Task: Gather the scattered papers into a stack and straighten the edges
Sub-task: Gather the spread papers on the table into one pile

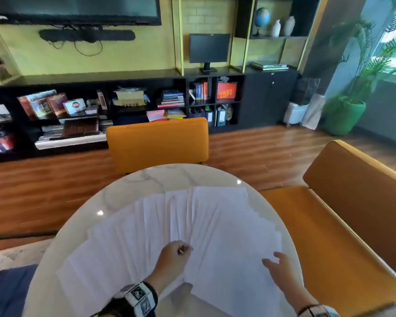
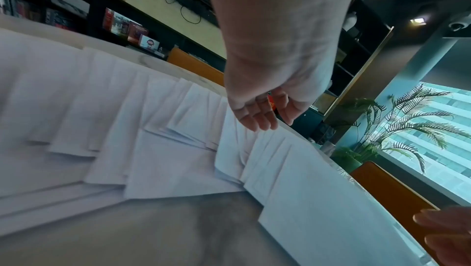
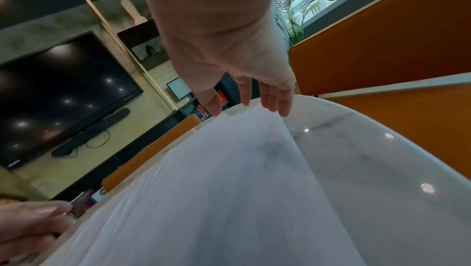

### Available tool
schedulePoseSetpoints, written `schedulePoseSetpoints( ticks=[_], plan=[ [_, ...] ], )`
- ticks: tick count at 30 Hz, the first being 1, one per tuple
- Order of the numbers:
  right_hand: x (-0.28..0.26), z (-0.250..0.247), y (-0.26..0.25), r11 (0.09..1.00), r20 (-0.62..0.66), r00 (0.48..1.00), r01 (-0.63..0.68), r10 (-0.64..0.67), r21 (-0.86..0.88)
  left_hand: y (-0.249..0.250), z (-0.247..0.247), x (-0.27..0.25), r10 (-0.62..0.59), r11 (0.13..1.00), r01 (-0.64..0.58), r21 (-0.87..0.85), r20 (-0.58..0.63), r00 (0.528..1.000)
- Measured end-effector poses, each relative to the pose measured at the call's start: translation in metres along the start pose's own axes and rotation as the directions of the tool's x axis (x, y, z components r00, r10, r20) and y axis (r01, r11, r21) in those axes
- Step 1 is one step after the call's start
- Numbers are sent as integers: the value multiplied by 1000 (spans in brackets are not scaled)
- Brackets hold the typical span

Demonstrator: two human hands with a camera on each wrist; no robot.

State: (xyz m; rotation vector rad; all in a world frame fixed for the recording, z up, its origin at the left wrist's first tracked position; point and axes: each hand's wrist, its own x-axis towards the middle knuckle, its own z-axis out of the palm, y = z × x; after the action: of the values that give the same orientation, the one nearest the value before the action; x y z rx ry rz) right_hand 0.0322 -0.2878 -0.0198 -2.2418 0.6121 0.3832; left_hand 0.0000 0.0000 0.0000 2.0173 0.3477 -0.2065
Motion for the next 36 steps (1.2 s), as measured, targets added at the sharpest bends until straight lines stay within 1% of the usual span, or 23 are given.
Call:
schedulePoseSetpoints(
  ticks=[2,5,7,10,14,18,20,22,23,25,27,30,33,36],
  plan=[
    [4,3,4,989,34,996,-85,82,118,5,9,10,-23,999,23,-47,4,1000],
    [12,7,11,949,113,981,-182,157,258,14,22,22,-93,992,94,-79,22,995],
    [19,6,16,910,153,970,-233,190,342,19,30,31,-142,986,143,-86,10,990],
    [26,2,23,872,183,958,-279,222,401,29,35,48,-209,976,208,-65,-19,978],
    [31,-7,28,858,221,951,-294,217,421,35,41,66,-304,953,304,-7,-34,952],
    [26,-20,18,834,282,940,-310,194,457,30,47,80,-359,928,360,93,-28,933],
    [25,-22,15,838,299,938,-299,172,456,26,50,87,-361,921,364,141,-49,931],
    [28,-21,14,853,313,935,-295,165,431,22,55,92,-316,922,330,204,-101,943],
    [30,-20,13,859,323,932,-297,165,418,23,59,92,-282,927,306,216,-134,950],
    [36,-17,15,861,338,926,-303,166,408,30,64,87,-260,941,287,177,-161,952],
    [41,-13,15,867,354,919,-314,174,388,33,71,84,-266,951,284,125,-140,954],
    [46,-10,17,888,367,911,-318,188,334,36,78,78,-284,957,286,34,-69,956],
    [48,-6,18,911,345,921,-288,179,296,26,85,76,-272,962,272,-23,1,962],
    [48,-3,18,939,302,940,-239,159,248,16,89,71,-241,970,240,-25,-13,971]
  ],
)
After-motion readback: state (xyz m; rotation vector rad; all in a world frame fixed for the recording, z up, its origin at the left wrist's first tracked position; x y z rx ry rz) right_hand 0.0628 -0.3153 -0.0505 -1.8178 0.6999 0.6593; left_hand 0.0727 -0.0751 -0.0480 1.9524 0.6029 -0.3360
